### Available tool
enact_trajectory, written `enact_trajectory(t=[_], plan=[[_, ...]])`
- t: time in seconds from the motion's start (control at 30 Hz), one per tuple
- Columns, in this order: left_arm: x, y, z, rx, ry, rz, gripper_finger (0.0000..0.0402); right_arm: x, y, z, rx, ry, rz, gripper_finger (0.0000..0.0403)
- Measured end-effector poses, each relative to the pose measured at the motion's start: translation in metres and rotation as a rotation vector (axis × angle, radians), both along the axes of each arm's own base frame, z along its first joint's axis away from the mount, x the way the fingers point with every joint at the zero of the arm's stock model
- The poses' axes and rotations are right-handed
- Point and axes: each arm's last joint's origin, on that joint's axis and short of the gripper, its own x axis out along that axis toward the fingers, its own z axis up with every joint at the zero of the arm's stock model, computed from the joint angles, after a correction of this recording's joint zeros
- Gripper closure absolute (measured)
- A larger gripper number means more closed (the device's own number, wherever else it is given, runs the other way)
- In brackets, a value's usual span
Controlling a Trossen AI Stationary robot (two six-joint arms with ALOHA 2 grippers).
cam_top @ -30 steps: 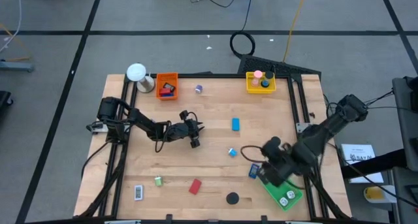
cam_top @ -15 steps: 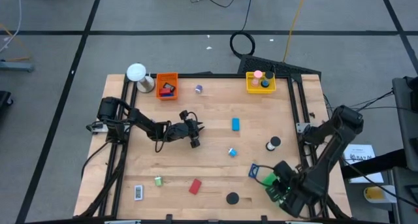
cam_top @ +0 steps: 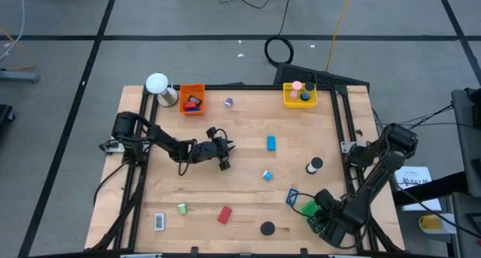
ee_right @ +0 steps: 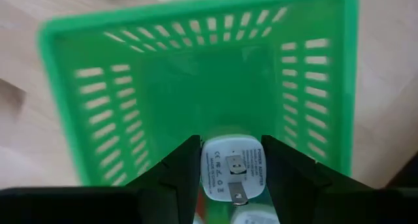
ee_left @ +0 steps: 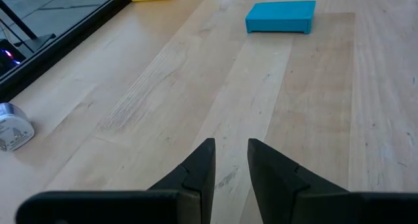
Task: Pick & Place Office items
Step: Put the top green charger adapter into the green bin
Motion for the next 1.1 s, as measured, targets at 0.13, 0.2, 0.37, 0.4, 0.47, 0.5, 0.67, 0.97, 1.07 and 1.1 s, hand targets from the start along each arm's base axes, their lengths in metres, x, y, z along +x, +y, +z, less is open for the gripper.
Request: enact_trajectory(t=[0.13,0.2,0.37,0.4,0.47,0.5,0.67,0.97,1.07,1.1], plan=[[0.0,0.0001,0.0,0.0,0.0,0.0,0.0309,-0.0047,-0.0023,-0.0057,0.0,0.042,0.005,0.0266],[0.0,0.0,0.0,0.0,0.0,0.0,0.0309,-0.005,-0.0024,-0.0062,0.002,0.045,0.005,0.0264],[0.0,0.0001,0.0,0.0,0.0,0.0,0.0309,-0.005,-0.0024,-0.0062,0.002,0.046,0.014,0.0262],[0.0,0.0,0.0,0.0,0.0,0.0,0.0309,-0.005,-0.0024,-0.0062,0.002,0.046,0.015,0.0261],[0.0,0.0,0.0,0.0,0.0,0.0,0.0309,-0.0057,-0.0023,-0.0063,0.011,0.066,0.015,0.0256],[0.0,0.0,0.0,0.0,0.0,0.0,0.0309,-0.006,-0.0022,-0.0062,0.017,0.076,0.015,0.0253],[0.0,0.0,0.0,0.0,0.0,0.0,0.0309,-0.0075,-0.0022,-0.0062,0.035,0.117,0.017,0.024],[0.0,0.0,0.0,0.001,0.0,0.0,0.0309,-0.0075,-0.0021,-0.0061,0.036,0.118,0.056,0.0237],[0.0,0.0,0.0,0.001,0.0,0.0,0.0309,-0.0073,-0.0023,-0.0061,0.042,0.126,0.058,0.0236],[0.0,0.0,0.0,0.001,0.0,0.0,0.0309,-0.0073,-0.0028,-0.006,0.046,0.139,0.054,0.0236]])
